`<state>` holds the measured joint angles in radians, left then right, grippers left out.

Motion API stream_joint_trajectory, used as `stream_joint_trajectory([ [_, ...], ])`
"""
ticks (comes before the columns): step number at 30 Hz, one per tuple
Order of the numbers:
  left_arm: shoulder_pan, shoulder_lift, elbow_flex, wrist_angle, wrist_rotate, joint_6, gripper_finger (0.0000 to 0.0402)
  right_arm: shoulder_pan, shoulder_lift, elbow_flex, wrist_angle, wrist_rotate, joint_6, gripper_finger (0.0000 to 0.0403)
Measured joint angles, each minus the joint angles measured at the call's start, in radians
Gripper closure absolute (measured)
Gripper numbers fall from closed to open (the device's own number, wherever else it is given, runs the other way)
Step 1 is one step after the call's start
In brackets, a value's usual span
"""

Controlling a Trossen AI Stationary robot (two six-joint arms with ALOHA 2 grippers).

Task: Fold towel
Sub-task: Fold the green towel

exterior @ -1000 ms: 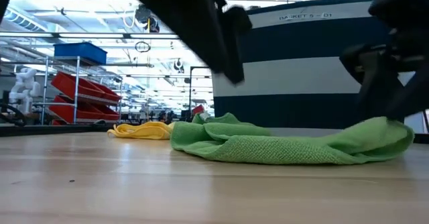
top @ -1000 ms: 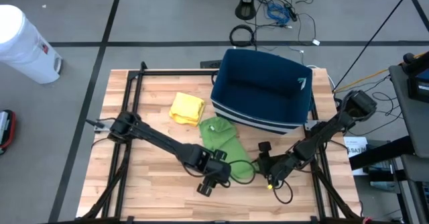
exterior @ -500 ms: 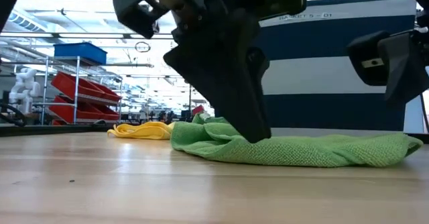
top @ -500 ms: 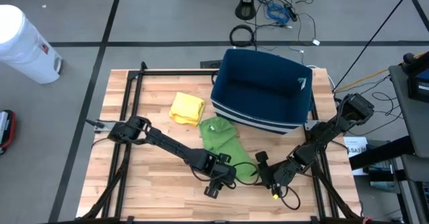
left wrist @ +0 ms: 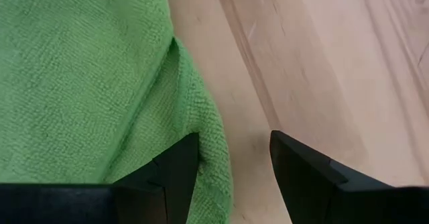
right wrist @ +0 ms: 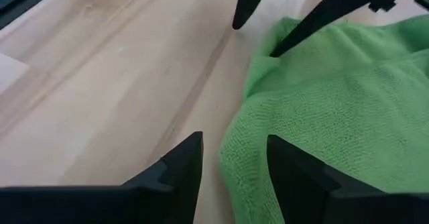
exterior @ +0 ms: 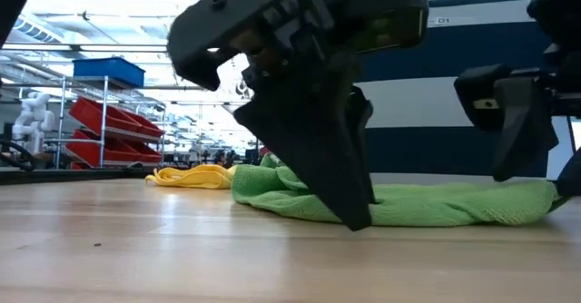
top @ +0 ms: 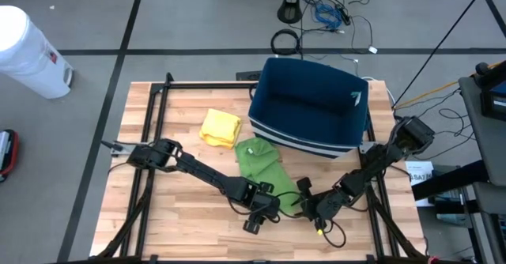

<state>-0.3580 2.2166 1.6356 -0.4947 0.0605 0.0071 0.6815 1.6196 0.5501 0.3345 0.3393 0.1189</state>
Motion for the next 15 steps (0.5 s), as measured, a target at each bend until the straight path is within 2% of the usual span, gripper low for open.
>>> stream_joint_trajectory([
  [4,0.000,0.004,0.000,0.048,0.000,0.002,0.0209,-0.016,0.031,0.000,-0.002,-0.003,0.007,0.0257],
  [7,0.000,0.004,0.000,0.058,0.000,0.002,0.0209,-0.028,0.044,0.000,0.005,-0.005,0.016,0.0279],
  [13,0.006,0.011,0.000,0.065,0.001,0.005,0.0209,-0.030,0.045,0.000,0.023,-0.005,0.004,0.0374],
  [15,0.006,0.011,0.000,0.070,0.001,0.005,0.0209,-0.030,0.045,0.000,0.039,-0.018,-0.009,0.0394],
])
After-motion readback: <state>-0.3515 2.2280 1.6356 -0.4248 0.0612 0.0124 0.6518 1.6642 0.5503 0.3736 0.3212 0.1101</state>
